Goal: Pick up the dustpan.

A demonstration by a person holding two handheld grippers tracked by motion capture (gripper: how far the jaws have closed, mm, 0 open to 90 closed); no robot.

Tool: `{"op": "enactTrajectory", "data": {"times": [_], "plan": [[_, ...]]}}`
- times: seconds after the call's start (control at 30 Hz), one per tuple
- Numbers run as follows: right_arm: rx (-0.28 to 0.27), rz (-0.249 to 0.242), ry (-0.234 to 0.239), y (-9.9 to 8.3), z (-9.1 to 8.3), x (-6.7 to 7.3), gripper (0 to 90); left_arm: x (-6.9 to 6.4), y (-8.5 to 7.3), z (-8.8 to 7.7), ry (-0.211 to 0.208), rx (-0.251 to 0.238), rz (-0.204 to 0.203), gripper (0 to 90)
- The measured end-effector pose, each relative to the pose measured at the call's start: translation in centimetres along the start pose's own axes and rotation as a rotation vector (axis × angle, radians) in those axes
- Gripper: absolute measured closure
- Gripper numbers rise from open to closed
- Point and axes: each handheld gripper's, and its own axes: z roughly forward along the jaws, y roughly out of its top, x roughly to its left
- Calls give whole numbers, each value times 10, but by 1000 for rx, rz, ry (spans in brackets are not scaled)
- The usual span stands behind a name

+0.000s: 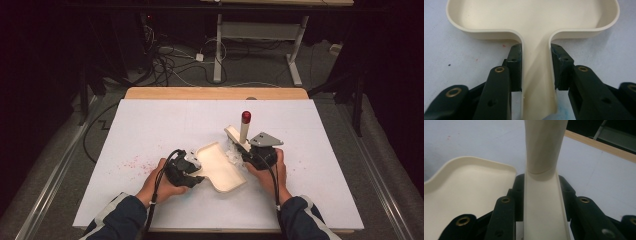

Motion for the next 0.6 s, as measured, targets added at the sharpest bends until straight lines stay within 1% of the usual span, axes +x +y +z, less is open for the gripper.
{"op": "enactTrajectory", "data": {"times": [0.23,0.37,0.43,0.53,0.57,0.6], "plan": [[-8,-11,32,2,-3,26,674,-4,7,4,12,-1,-18,637],[-17,-45,51,3,-3,40,674,-5,9,4,17,1,-18,636],[-25,-54,57,5,-5,44,674,-4,8,4,18,-4,-25,636],[-28,-61,69,7,-7,48,674,-5,9,4,19,-1,-21,637],[-29,-59,80,7,-8,49,675,-5,9,4,20,-1,-22,636],[-30,-60,79,8,-9,49,675,-5,8,4,18,-4,-24,637]]}}
